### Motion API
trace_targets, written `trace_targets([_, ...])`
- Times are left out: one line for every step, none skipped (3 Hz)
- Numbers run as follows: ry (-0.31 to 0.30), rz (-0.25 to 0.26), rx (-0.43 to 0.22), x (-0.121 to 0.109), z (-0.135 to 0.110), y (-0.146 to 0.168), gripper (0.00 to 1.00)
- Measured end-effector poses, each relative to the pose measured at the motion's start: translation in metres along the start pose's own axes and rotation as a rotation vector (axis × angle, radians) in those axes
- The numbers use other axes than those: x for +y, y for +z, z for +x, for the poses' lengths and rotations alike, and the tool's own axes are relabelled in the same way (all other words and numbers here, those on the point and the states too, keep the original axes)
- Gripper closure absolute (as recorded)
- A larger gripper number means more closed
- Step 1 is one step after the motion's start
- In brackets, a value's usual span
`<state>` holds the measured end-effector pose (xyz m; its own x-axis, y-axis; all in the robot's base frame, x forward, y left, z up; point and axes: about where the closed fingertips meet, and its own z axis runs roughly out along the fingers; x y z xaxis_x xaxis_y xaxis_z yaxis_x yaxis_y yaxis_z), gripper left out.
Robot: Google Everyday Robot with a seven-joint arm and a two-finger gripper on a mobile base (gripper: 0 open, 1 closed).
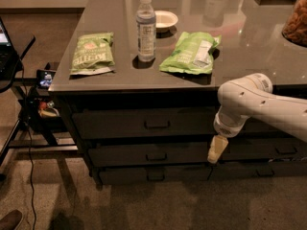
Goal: Close top drawer
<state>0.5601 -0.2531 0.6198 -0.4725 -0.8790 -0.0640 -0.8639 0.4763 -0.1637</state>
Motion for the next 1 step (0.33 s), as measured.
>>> trace_targets([0.000,0.000,0.000,0.0000,0.0000,0.0000,0.00])
